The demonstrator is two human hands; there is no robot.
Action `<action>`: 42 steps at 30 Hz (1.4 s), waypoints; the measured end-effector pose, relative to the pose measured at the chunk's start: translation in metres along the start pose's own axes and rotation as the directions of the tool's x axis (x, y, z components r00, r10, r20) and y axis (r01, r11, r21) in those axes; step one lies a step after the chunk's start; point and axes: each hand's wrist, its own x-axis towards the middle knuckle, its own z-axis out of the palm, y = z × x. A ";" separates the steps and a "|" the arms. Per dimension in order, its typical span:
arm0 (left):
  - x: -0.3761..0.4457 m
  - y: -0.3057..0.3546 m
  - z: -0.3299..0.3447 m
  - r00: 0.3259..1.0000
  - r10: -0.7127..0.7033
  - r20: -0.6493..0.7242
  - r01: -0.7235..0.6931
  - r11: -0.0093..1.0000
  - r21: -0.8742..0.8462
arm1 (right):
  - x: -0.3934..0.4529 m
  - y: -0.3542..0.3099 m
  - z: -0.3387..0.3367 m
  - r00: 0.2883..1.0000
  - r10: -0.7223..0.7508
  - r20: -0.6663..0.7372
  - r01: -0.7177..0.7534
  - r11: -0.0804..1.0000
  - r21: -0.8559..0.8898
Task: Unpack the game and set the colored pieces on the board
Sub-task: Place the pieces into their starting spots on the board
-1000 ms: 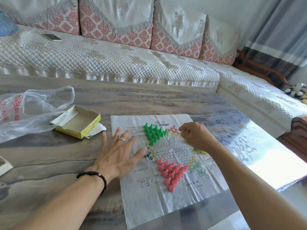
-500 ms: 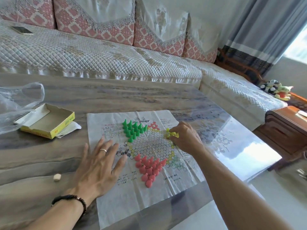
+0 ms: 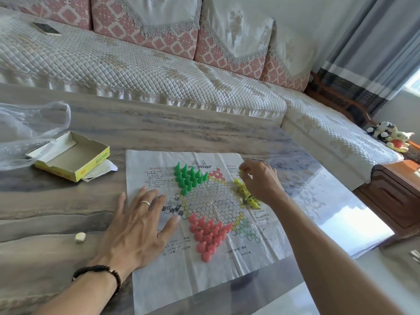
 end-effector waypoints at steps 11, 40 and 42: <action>-0.001 0.001 -0.003 1.000 -0.006 0.017 0.006 1.000 0.008 | 0.013 -0.009 0.006 0.957 -0.070 0.283 0.102 0.990 -0.098; -0.003 0.003 -0.007 1.000 -0.005 0.029 0.005 1.000 -0.004 | 0.024 0.017 0.025 0.965 0.089 0.248 -0.058 0.990 -0.130; -0.003 0.003 -0.007 1.000 -0.007 0.026 0.007 1.000 -0.009 | 0.023 0.019 0.024 0.974 0.094 0.207 -0.060 0.984 -0.166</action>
